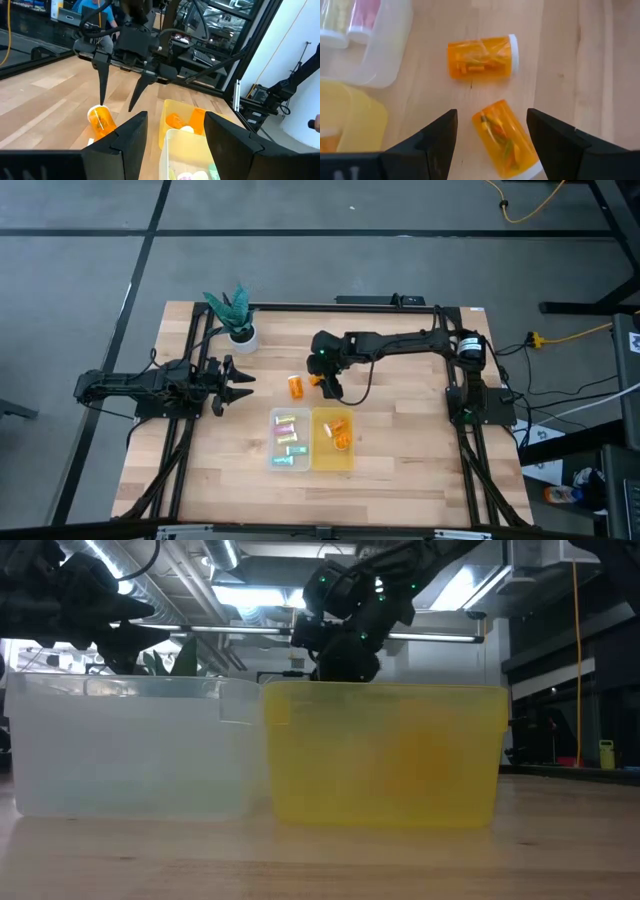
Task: Pick and place medicine bottles into bin by pill shape (circle, oval)
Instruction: Put the orange capsule bottle into the yellow bin
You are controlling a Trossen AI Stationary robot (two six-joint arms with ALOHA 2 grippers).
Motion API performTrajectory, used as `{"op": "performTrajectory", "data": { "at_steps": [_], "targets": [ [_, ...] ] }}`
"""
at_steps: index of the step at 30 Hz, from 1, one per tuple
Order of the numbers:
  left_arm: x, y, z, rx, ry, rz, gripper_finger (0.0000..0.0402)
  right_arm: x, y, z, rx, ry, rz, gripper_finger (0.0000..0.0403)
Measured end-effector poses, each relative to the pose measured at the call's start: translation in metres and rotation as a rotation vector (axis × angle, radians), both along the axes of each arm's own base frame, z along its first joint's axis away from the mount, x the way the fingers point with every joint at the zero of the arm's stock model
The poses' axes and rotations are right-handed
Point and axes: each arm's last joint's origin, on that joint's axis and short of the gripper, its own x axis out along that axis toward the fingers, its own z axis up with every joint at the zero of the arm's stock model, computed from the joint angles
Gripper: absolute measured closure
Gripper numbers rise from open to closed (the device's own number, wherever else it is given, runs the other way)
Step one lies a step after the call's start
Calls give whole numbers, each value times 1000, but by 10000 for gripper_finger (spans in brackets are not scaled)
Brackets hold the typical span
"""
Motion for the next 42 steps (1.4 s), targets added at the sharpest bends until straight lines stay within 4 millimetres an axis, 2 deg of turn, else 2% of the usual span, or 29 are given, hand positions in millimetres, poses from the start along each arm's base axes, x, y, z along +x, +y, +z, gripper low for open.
{"op": "performTrajectory", "data": {
  "at_steps": [5,15,20,32,42],
  "targets": [
    [0,0,0,0,0,0,211,0,-2,-3,-1,11,4,161],
    [0,0,0,-1,0,0,211,1,-19,-34,-56,110,-57,161],
    [0,0,0,0,0,0,211,-2,-18,-45,-35,169,-51,161],
    [0,0,0,0,0,0,211,-5,-18,-49,4,220,-110,162],
    [0,0,0,0,0,0,211,-11,-17,-49,4,281,-187,228]
  ]
}}
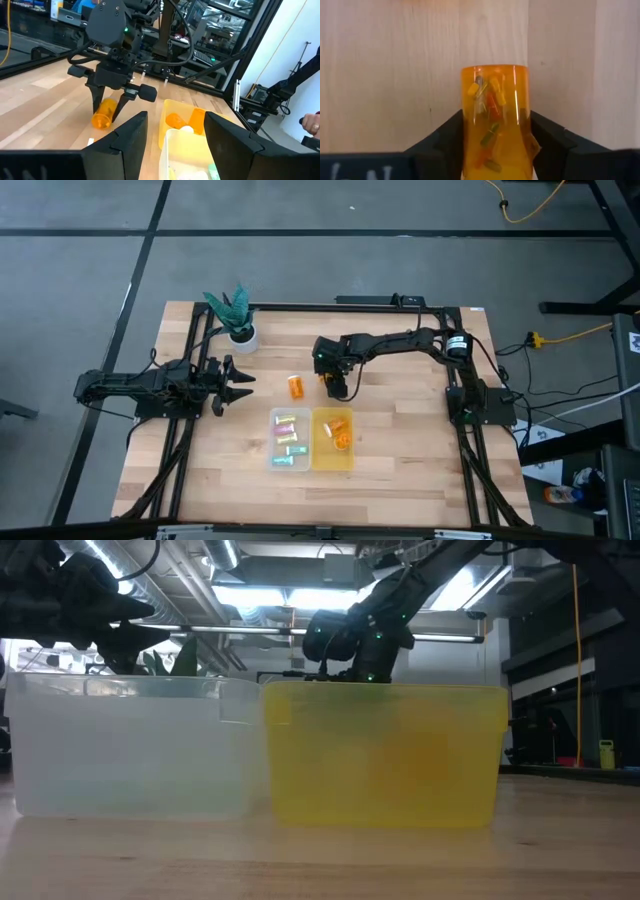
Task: Pick and place medicine bottles into bin by pill shape (circle, oval)
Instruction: Put the orange capsule bottle into the yellow bin
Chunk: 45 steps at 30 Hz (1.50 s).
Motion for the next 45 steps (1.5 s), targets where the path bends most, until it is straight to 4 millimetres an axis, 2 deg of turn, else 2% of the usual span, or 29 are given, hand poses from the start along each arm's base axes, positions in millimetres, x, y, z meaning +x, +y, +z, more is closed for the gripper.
{"op": "performTrajectory", "data": {
  "at_steps": [5,10,19,27,30,34,39,45],
  "targets": [
    [0,0,0,0,0,0,211,-3,1,15,5,-20,-48,230],
    [0,0,0,0,0,0,211,-4,16,32,23,-60,-53,229],
    [0,0,0,0,0,0,211,5,82,58,54,-193,33,229],
    [0,0,0,-1,0,0,211,2,138,58,104,-183,67,229],
    [0,0,0,0,0,0,211,0,152,58,29,-191,48,229],
    [0,0,0,0,0,0,211,-2,159,58,-93,-201,44,229],
    [0,0,0,-1,0,0,211,-2,157,60,-107,-208,35,229],
    [0,0,0,-1,0,0,211,-3,164,87,-54,-234,14,229]
  ]
}}
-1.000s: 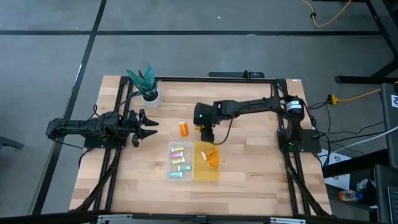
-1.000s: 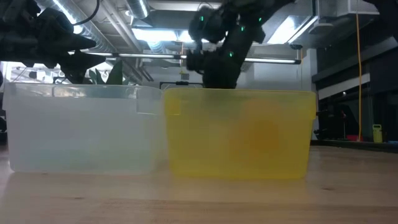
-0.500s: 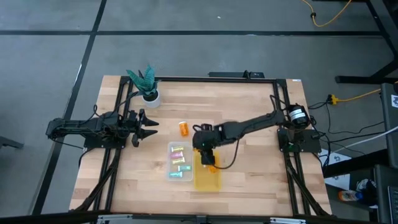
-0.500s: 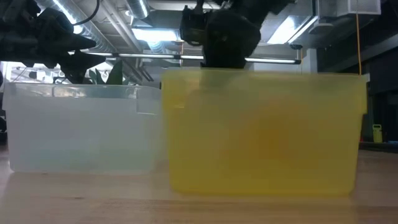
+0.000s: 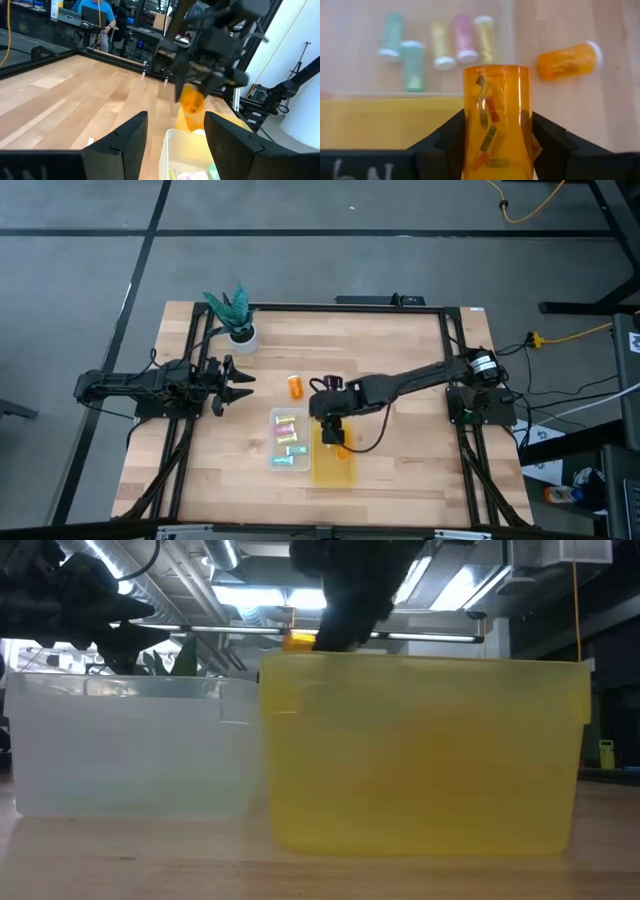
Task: Pick and place medicine bottles into bin by pill shape (circle, oval)
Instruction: Put the orange capsule bottle into the yellow bin
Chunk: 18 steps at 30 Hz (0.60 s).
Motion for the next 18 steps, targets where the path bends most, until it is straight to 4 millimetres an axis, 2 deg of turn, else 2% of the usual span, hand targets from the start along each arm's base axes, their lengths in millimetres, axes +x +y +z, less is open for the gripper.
{"op": "performTrajectory", "data": {
  "at_steps": [3,6,15,18],
  "targets": [
    [0,0,0,0,0,0,211,-3,10,9,76,40,37,229],
    [0,0,0,1,0,0,211,-6,18,9,153,72,49,229],
    [0,0,0,1,0,0,211,-18,20,-23,231,175,10,229],
    [0,0,0,1,0,0,211,-19,21,-26,270,172,35,229]
  ]
}}
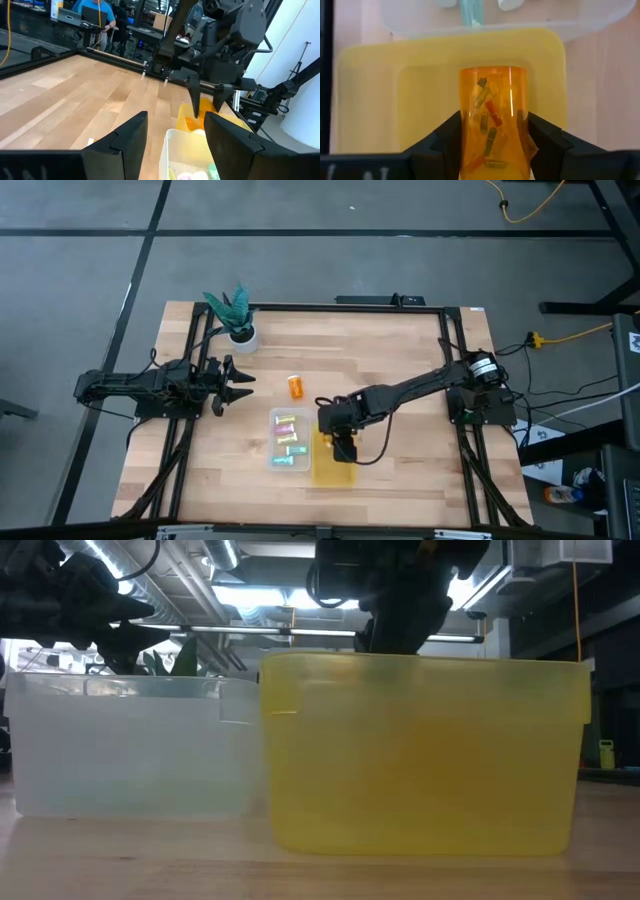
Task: Pick and place medicine bottles into bin by pill shape (circle, oval)
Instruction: Put the orange capsule bottle into the yellow bin
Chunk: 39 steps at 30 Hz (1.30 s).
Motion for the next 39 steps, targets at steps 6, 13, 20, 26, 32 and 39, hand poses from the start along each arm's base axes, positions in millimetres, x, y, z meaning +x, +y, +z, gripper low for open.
{"op": "performTrajectory", "data": {
  "at_steps": [6,13,20,26,32,39],
  "targets": [
    [0,0,0,0,0,0,211,2,-5,-3,-10,-26,10,229],
    [0,0,0,0,0,0,211,1,-28,-18,-56,5,-62,229],
    [0,0,0,0,0,0,211,5,-38,-18,-86,-17,-106,229],
    [0,0,0,0,0,0,211,5,-40,-18,-85,-19,-167,229],
    [0,0,0,0,0,0,211,7,-39,-14,-78,-33,-164,214],
    [0,0,0,0,0,0,211,11,-38,4,-64,-31,-160,171]
  ]
}}
